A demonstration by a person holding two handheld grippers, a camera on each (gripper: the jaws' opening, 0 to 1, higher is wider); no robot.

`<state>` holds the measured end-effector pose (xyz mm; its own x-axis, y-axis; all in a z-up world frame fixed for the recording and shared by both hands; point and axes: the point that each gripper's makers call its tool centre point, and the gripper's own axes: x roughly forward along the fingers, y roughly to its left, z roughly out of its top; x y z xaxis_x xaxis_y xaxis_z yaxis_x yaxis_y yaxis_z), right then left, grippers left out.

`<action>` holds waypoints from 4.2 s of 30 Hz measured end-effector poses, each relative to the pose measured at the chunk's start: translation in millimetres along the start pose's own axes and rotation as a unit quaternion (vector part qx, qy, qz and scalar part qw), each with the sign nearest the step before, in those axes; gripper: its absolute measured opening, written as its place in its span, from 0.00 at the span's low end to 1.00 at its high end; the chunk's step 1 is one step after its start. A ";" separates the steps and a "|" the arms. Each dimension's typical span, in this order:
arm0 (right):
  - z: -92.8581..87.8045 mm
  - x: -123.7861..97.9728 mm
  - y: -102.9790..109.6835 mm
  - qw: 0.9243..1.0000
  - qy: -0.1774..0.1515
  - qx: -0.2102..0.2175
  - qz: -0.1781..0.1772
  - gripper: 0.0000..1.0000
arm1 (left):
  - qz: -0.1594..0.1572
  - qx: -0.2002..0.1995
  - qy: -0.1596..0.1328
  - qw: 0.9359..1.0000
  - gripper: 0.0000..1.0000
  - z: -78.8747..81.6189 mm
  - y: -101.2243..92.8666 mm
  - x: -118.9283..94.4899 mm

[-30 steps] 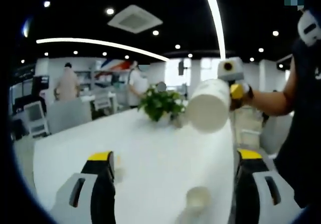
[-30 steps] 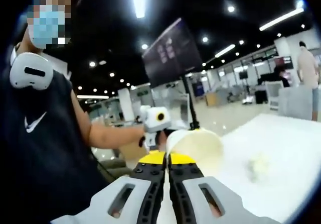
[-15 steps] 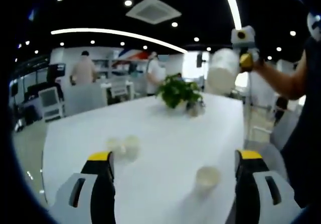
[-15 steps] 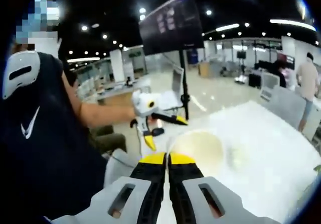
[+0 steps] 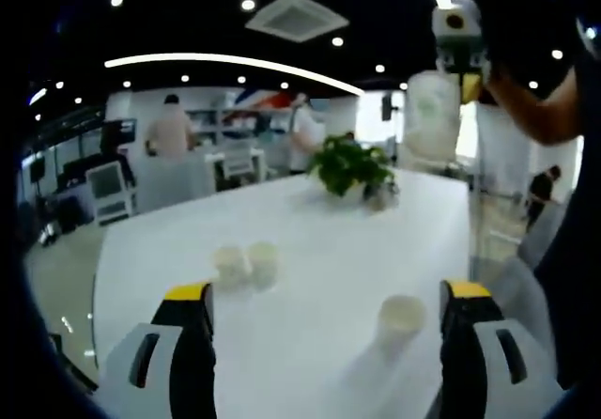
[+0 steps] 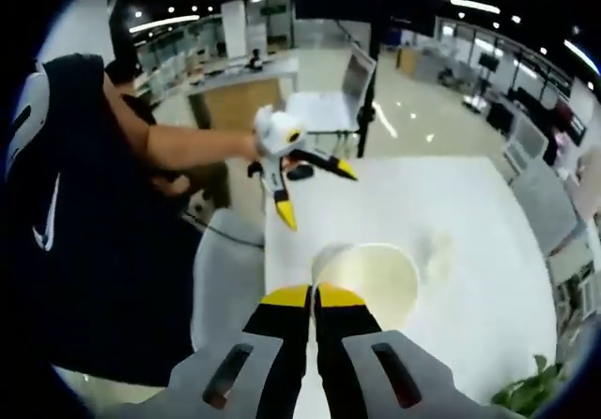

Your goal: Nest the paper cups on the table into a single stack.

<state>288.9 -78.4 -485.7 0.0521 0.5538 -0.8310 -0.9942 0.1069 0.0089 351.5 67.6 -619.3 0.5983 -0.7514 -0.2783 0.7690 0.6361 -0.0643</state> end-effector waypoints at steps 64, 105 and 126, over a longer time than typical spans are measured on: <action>-61.9 124.8 8.4 0.983 0.180 0.019 0.019 0.00 | 0.053 -0.010 0.045 0.998 0.99 -53.6 15.8 -7.5; -92.4 176.8 3.7 0.981 0.187 0.053 0.009 0.00 | 0.061 -0.018 0.042 0.997 0.99 -54.6 15.8 -9.4; -114.1 210.4 10.1 0.979 0.192 0.071 0.009 0.00 | 0.061 -0.024 0.043 0.997 0.99 -59.4 18.6 -7.0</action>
<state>279.1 -55.0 -723.9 -0.0322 0.2093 -0.9773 -0.9701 0.2289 0.0810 348.1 95.1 -675.5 0.6639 -0.6516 -0.3670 0.6789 0.7309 -0.0696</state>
